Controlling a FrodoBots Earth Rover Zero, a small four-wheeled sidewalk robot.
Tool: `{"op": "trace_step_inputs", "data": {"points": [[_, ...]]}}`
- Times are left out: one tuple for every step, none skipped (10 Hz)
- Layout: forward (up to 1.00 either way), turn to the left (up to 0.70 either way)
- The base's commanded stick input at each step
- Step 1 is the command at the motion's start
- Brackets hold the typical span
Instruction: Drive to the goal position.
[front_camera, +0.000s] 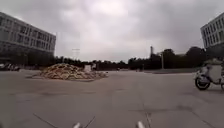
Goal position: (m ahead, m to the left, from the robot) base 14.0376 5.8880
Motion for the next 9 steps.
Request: {"op": "trace_step_inputs", "data": {"points": [[0.7,0.0],[0.7,0.0],[0.7,0.0],[0.7,0.0],[0.7,0.0],[0.7,0.0],[0.7,0.0],[0.7,0.0],[0.56,0.0]]}}
